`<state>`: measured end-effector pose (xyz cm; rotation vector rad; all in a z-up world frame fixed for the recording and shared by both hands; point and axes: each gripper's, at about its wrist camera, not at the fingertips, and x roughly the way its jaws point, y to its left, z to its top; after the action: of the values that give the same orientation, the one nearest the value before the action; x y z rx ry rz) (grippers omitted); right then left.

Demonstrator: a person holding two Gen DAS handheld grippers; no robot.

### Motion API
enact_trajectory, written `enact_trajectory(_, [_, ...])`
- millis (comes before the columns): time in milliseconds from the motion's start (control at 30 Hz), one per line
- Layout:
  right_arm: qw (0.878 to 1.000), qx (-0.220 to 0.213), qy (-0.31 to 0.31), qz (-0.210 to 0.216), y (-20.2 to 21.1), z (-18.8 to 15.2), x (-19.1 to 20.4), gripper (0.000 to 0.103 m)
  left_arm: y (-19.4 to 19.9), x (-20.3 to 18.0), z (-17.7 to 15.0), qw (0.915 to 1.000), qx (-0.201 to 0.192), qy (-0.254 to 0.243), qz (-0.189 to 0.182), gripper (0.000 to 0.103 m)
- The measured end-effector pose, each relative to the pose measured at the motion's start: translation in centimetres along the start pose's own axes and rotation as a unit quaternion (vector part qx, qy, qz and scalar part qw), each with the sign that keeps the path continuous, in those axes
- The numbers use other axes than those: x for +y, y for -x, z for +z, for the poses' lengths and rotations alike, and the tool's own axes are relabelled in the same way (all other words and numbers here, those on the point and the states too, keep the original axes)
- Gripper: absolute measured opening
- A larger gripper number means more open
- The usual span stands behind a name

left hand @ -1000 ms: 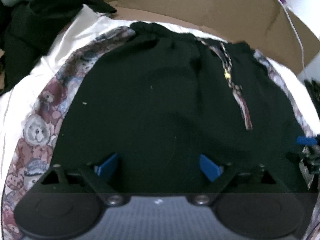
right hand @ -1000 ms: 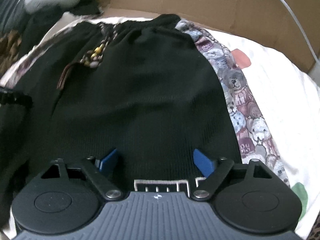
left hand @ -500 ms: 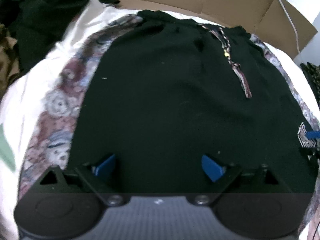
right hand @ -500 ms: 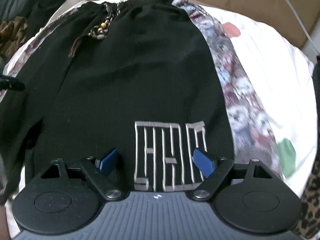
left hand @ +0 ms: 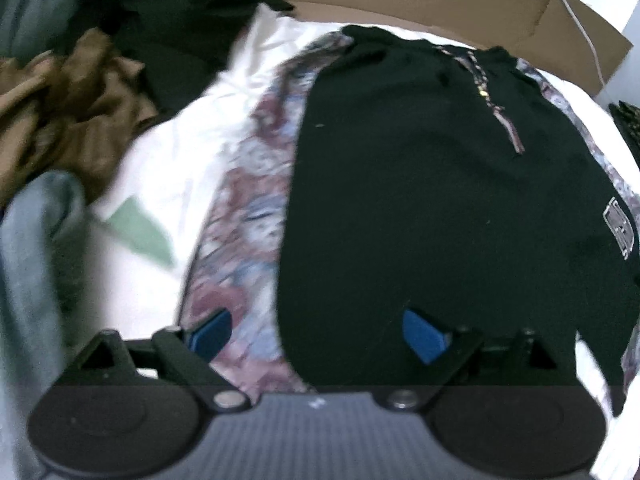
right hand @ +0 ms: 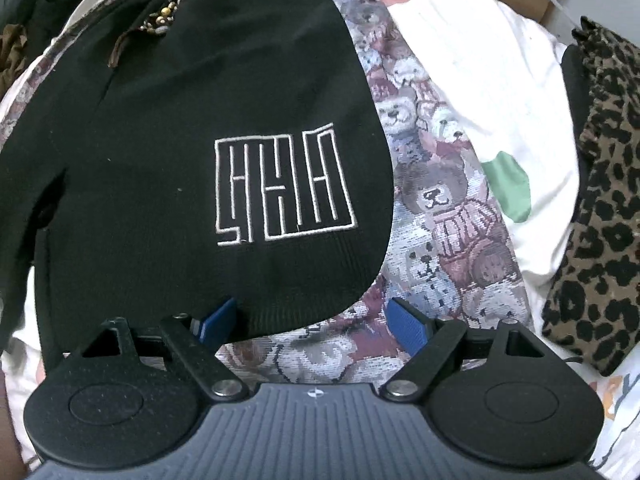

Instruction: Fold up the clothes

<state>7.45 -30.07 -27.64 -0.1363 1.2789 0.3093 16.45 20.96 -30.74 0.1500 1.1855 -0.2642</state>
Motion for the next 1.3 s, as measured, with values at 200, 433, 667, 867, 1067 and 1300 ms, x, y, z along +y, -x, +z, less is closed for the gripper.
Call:
enact_trajectory(200, [0.999, -0.041, -0.007, 0.02, 2.3, 0.4, 1.0, 0.086, 2.9, 2.9, -1.5, 0.9997, 0.007, 0.013, 0.019, 0.094])
enact_trajectory(433, [0.997, -0.066, 0.014, 0.045, 3.8, 1.6, 3.8, 0.086, 5.1, 6.0, -2.6, 0.9992, 0.018, 0.031, 0.017, 0.094])
enact_trajectory(667, [0.995, -0.069, 0.04, 0.066, 4.0, 2.2, 6.4, 0.086, 4.2, 6.9, -4.4, 0.9978, 0.038, 0.053, -0.015, 0.094])
enact_trajectory(867, [0.995, -0.061, 0.046, 0.069, 3.6, 2.1, 7.4, 0.086, 2.7, 7.3, -5.9, 0.9975, 0.041, 0.056, 0.013, 0.091])
enact_trajectory(1067, [0.995, -0.057, 0.047, 0.071, 3.2, 2.0, 8.1, 0.086, 1.1, 7.7, -7.1, 0.9969, 0.046, 0.064, -0.002, 0.072])
enact_trajectory(1300, [0.994, -0.051, 0.055, 0.075, 2.8, 1.8, 8.9, 0.086, -1.1, 8.9, -7.9, 0.9931, 0.072, 0.09, 0.023, 0.05])
